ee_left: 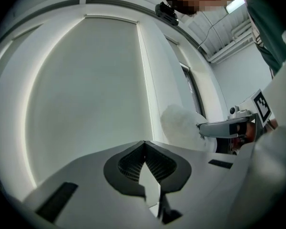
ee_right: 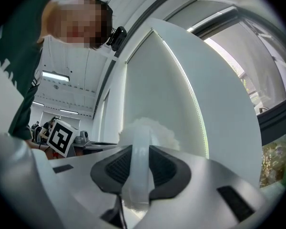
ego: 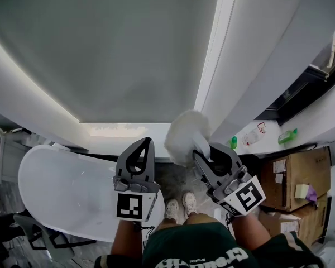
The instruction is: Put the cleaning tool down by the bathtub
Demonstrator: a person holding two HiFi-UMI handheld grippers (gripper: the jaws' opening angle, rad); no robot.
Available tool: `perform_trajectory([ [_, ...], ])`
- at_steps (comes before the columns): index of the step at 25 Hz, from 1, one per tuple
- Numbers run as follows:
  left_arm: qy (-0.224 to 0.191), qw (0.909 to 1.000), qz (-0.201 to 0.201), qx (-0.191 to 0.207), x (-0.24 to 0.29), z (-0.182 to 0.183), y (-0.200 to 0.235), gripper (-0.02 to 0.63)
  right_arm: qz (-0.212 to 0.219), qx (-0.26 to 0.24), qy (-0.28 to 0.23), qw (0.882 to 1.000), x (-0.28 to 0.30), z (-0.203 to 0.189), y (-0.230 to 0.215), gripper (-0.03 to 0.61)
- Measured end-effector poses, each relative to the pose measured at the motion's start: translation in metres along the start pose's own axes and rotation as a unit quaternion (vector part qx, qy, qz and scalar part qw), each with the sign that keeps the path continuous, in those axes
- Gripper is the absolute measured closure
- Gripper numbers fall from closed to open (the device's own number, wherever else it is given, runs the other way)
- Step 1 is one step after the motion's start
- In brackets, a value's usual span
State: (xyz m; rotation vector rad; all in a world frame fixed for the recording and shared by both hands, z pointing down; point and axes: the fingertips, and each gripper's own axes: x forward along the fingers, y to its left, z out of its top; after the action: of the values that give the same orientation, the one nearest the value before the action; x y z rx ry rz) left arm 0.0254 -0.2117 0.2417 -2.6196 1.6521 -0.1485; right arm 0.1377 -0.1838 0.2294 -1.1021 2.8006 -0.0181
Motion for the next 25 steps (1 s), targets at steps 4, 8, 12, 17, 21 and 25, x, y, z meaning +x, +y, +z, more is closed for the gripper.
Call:
perform_trajectory([
  [4,0.0,0.9996,0.014,0.025,-0.002,0.004,-0.006,0.604,0.02,0.006,-0.003,1.0,-0.001,0.0,-0.005,0.479],
  [8,0.013,0.9983,0.028,0.049,-0.007,0.004,-0.011,0.604,0.039,0.016,-0.005,0.999,0.003,-0.001,-0.008,0.479],
  [12,0.018,0.9973,0.053,0.047,-0.011,0.004,-0.005,0.604,0.068,0.019,-0.004,0.997,0.011,-0.002,-0.006,0.479],
  [17,0.031,0.9948,0.088,0.04,-0.017,-0.005,0.005,0.604,0.103,0.032,0.003,0.994,0.024,-0.014,-0.005,0.479],
  [21,0.038,0.9924,0.112,0.036,-0.023,-0.013,0.015,0.604,0.127,0.041,0.007,0.991,0.035,-0.025,0.001,0.479],
  [25,0.042,0.9901,0.131,0.027,-0.028,-0.019,0.021,0.604,0.145,0.045,0.009,0.988,0.043,-0.032,0.009,0.479],
])
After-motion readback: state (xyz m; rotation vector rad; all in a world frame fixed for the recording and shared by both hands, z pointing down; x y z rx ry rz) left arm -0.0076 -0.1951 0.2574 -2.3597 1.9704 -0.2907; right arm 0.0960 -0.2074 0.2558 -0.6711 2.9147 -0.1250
